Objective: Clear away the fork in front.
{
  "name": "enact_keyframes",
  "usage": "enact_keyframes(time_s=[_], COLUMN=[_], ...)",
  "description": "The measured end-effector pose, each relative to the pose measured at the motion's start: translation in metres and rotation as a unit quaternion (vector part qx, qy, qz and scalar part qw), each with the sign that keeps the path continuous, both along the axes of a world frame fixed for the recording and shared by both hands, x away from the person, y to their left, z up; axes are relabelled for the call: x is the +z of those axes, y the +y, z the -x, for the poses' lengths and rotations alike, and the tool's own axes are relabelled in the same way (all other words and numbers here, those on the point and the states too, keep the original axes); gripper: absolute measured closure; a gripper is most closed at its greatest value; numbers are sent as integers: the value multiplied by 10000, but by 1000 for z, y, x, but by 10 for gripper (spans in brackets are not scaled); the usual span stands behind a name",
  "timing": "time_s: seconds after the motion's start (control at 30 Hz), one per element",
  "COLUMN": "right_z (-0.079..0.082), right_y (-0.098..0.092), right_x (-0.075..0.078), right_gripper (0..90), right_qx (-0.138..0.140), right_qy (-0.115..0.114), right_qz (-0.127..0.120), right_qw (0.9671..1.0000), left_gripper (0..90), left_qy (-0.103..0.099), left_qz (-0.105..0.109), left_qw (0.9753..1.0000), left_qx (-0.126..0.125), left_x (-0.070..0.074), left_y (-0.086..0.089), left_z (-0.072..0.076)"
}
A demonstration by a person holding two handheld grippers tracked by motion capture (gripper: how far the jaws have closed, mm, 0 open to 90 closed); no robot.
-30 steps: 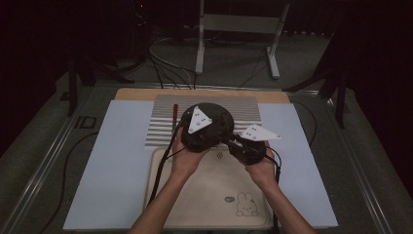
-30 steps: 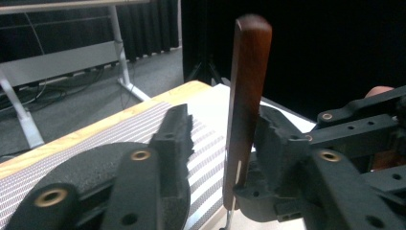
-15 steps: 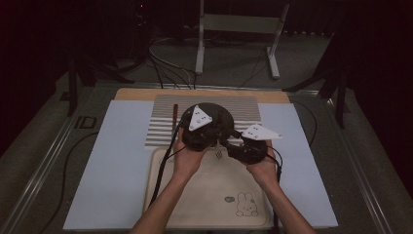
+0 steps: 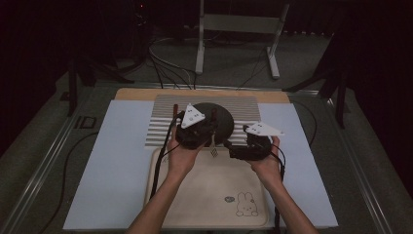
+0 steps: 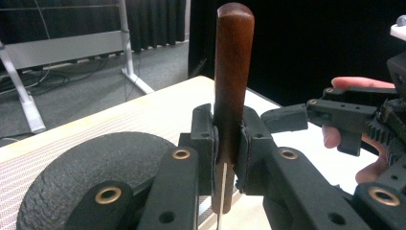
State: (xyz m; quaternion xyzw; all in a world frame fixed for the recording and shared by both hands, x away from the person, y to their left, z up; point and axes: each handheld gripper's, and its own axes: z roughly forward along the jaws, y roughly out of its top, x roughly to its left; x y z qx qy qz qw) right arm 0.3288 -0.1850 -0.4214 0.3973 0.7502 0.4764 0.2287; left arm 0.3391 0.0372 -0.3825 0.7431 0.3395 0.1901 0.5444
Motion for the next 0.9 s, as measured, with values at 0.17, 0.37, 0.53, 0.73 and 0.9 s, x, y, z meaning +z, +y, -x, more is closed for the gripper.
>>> enact_keyframes(time_s=[0.17, 0.37, 0.53, 0.73, 0.9], right_z=[-1, -3, -4, -4, -3], right_y=[-9, -21, -30, -39, -46], right_x=[-2, -7, -9, -10, -13], right_gripper=[111, 110, 110, 109, 110], right_qx=[-161, -366, -515, -642, -732], right_qy=[-69, -76, -38, -29, -16], right_qz=[90, 215, 212, 244, 294], right_qw=[9998, 9991, 9984, 9976, 9969], left_gripper=[804, 804, 804, 804, 804], left_qy=[41, 81, 121, 194, 217], left_qz=[-3, 21, 51, 128, 188], left_qw=[10000, 10000, 9999, 9997, 9996], left_qx=[-6, -3, 12, 24, 27], left_x=[1, 3, 5, 5, 7], left_y=[4, 10, 15, 25, 37], left_z=[-1, -1, -1, -3, -1])
